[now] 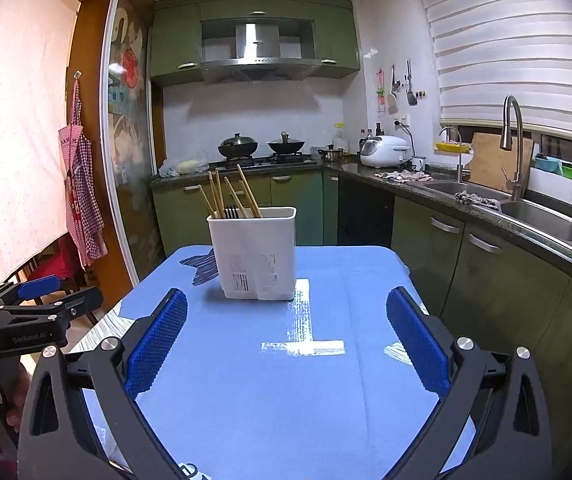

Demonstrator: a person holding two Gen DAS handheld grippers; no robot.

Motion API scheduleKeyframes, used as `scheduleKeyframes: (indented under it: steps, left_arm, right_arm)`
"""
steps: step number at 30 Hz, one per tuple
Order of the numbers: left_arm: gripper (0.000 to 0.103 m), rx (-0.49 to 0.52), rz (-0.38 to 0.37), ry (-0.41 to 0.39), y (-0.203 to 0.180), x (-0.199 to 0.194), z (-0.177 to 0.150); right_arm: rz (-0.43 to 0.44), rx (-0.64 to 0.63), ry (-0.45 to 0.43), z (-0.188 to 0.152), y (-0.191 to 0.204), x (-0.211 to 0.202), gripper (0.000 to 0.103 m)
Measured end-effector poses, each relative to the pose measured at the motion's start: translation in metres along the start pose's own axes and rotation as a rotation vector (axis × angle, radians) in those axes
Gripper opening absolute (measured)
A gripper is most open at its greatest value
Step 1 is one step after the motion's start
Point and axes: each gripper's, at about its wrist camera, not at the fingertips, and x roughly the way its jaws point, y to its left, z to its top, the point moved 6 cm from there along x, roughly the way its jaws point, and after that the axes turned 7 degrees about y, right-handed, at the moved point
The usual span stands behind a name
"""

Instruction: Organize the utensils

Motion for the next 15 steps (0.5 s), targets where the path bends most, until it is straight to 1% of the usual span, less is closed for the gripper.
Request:
scheduleKeyframes:
  steps: [15]
  left_arm:
    - [0.096, -0.007, 0.005, -0.009, 0.0013, -0.0051, 0.0030]
  right_arm:
    - [0.008, -0.001, 0.014, -0.0002, 0.0028, 0.0039, 0.098]
